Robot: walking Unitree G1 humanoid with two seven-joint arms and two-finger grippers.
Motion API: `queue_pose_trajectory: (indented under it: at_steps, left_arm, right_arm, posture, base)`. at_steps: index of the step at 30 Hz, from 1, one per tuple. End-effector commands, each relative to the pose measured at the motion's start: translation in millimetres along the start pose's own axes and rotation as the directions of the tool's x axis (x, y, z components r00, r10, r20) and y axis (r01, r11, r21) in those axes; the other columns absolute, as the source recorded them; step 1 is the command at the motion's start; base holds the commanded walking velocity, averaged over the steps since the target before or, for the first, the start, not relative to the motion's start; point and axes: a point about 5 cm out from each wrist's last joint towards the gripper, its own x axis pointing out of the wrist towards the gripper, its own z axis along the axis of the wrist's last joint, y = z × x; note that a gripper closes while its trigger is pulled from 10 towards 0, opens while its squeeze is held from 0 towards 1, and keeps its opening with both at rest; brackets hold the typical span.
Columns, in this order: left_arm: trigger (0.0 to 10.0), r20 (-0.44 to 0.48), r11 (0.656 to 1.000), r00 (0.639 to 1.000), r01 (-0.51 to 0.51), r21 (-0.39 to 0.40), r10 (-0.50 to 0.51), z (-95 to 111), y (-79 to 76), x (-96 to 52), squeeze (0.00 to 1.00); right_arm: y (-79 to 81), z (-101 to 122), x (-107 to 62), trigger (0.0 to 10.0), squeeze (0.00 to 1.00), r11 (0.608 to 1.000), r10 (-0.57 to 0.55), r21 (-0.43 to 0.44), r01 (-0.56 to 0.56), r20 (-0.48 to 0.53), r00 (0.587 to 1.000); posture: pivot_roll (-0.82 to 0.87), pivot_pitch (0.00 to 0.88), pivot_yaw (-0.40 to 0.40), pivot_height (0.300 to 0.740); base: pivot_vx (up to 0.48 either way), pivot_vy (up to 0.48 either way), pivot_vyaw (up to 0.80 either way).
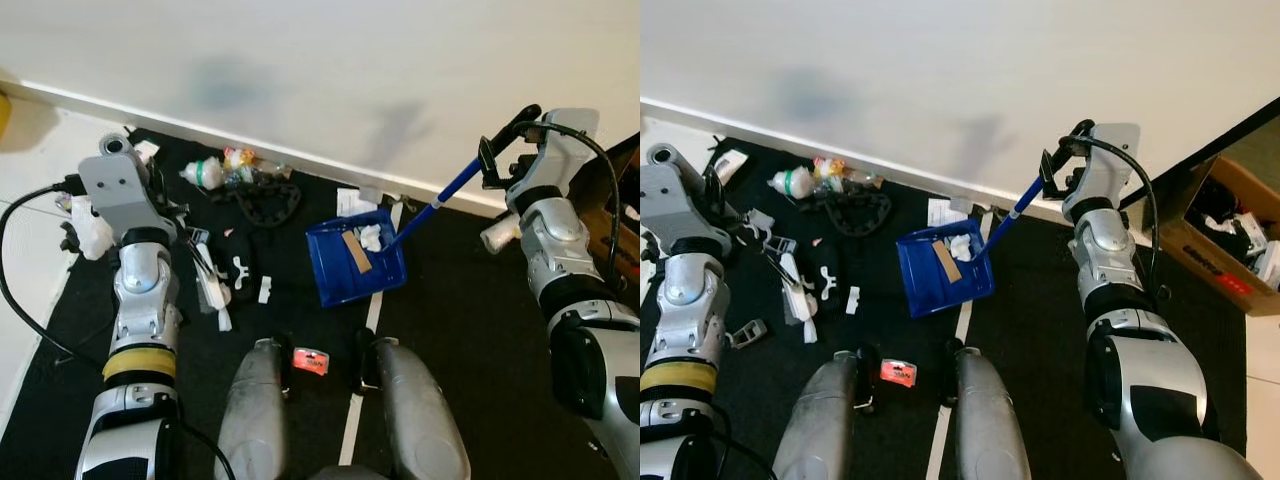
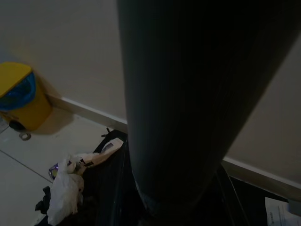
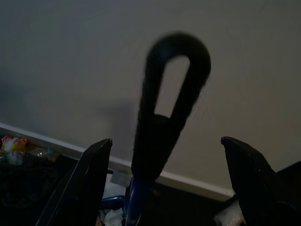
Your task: Sweep floor
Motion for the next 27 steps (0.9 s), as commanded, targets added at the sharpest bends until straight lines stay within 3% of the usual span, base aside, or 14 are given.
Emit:
queue_pose_trajectory:
  at_steps: [1, 11, 14, 27]
  left_arm:
    - [10.0, -0.141, 0.999, 0.989, -0.047, 0.000, 0.046, -28.3, 15.0, -15.4, 0.00]
    - [10.0, -0.069, 0.997, 0.994, -0.077, 0.031, 0.079, -15.4, 19.5, -16.2, 0.00]
    - [10.0, -0.063, 0.997, 0.995, -0.078, 0.027, 0.079, -14.0, 19.9, -15.4, 0.00]
    - [10.0, -0.033, 0.996, 0.995, -0.088, 0.035, 0.089, -8.6, 26.6, -20.7, 0.00]
  right_arm:
    - [-6.7, -12.4, -5.7, 10.0, 0.00, 0.999, -0.027, 0.033, 0.029, -0.056, 0.998]
    - [19.8, -8.9, -1.7, 10.0, 0.00, 0.986, 0.106, 0.132, -0.106, 0.005, 0.994]
    - [23.4, -5.8, -0.6, 10.0, 0.00, 0.983, 0.137, 0.123, -0.139, 0.025, 0.990]
    - [18.7, 2.7, 2.0, 10.0, 0.00, 0.985, 0.132, 0.098, -0.138, 0.064, 0.989]
  posture:
    - [0.08, 0.432, -0.121, 0.740]
    - [0.10, 0.460, -0.125, 0.740]
    - [0.10, 0.456, -0.129, 0.740]
    - [0.14, 0.447, -0.134, 0.740]
  base:
    - [0.000, 0.000, 0.00]
    - [0.000, 0.000, 0.00]
    - [0.000, 0.000, 0.00]
    - [0.000, 0.000, 0.00]
